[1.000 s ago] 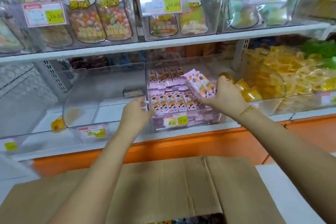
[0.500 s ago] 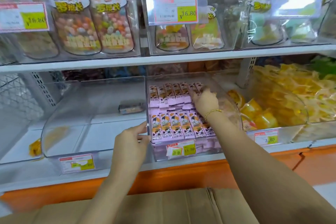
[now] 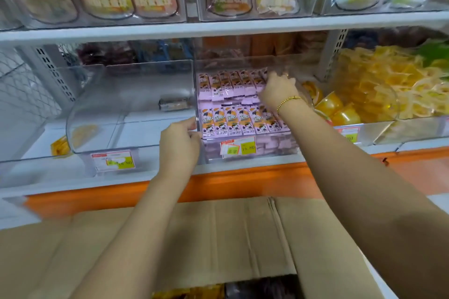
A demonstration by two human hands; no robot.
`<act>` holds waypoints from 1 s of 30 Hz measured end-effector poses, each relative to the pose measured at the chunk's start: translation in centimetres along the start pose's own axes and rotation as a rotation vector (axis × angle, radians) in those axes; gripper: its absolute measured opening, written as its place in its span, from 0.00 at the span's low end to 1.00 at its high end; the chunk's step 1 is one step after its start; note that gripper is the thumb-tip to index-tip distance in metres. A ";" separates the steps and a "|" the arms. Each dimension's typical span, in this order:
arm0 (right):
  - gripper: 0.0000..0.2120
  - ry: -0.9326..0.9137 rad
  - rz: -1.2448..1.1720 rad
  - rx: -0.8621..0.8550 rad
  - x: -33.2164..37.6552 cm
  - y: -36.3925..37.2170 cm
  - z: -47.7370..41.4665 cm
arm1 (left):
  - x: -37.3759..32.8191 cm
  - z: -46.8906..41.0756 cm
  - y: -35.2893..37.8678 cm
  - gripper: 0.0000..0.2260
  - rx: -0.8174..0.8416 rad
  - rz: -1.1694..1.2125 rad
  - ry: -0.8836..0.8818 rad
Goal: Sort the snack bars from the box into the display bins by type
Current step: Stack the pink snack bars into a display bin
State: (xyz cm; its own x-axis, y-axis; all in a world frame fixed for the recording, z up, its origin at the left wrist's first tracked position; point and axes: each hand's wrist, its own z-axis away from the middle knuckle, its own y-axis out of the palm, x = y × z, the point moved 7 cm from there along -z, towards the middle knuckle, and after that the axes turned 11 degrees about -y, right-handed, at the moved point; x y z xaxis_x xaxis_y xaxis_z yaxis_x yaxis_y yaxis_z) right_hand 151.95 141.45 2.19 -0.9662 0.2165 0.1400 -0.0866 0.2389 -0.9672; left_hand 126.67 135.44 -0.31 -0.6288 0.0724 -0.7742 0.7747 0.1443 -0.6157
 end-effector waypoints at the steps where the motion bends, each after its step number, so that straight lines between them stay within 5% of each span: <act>1: 0.20 -0.038 0.027 -0.040 0.5 -1.0 1.6 | 0.1 0.7 0.1 0.15 0.017 0.020 0.009; 4: 0.08 -0.184 -0.065 -0.096 2.3 -3.1 7.3 | 0.9 4.3 -0.3 0.13 -0.001 0.153 0.028; 5: 0.10 -0.242 -0.113 -0.056 3.2 -3.4 9.6 | 1.3 5.9 -0.8 0.10 -0.030 0.201 0.021; 8: 0.20 -0.417 -0.180 0.144 5.1 -2.5 16.8 | 3.2 11.4 -1.5 0.09 -0.056 0.241 0.028; 11: 0.16 -0.483 -0.164 0.362 5.0 1.0 22.9 | 6.9 16.7 -0.1 0.17 0.052 0.178 -0.007; 16: 0.13 -0.466 -0.173 0.691 3.0 8.3 30.6 | 14.9 23.9 2.3 0.16 0.235 -0.039 -0.160; 20: 0.11 -0.594 0.023 0.932 1.9 15.7 37.5 | 19.5 29.6 3.2 0.07 0.435 -0.142 -0.309; 25: 0.07 -0.740 0.396 1.105 -0.7 23.8 43.7 | 24.4 35.2 4.4 0.19 0.866 -0.226 -0.469; 30: 0.25 -0.788 0.590 1.192 -2.2 29.1 45.9 | 24.7 35.7 4.4 0.14 0.790 -0.415 -0.346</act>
State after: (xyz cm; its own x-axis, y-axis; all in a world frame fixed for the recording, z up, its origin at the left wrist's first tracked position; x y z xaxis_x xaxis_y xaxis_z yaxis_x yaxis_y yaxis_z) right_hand 140.47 104.51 -36.01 -0.7775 -0.6235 -0.0823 0.5736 -0.6493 -0.4994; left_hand 116.95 102.64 -27.39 -0.9068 -0.1489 -0.3944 0.3956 -0.6237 -0.6742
